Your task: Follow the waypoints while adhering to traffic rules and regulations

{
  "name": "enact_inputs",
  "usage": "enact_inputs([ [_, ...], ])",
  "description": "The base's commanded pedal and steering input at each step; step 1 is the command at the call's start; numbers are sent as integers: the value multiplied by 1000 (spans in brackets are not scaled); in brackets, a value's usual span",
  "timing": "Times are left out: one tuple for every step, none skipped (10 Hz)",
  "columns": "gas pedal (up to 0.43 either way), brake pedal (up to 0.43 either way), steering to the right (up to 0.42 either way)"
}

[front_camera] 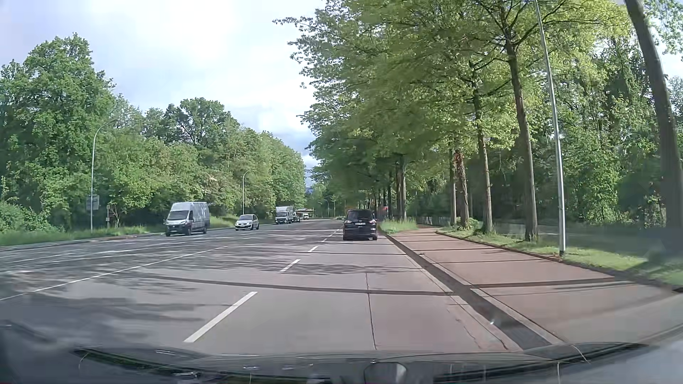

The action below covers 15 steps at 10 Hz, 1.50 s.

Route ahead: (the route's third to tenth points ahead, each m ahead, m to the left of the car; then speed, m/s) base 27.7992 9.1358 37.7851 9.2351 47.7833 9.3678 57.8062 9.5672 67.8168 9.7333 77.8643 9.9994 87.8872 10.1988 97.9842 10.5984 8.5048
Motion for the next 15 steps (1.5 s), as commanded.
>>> enact_inputs([
  [157, 0, 3],
  [157, 0, 3],
  [157, 0, 3],
  [157, 0, 3],
  [169, 0, 3],
  [169, 0, 3],
  [169, 0, 3],
  [169, 0, 3],
  [169, 0, 3],
  [177, 0, 2],
  [177, 0, 1],
  [177, 0, 0],
  [177, 0, 0],
  [177, 0, 0],
  [177, 0, -1],
])
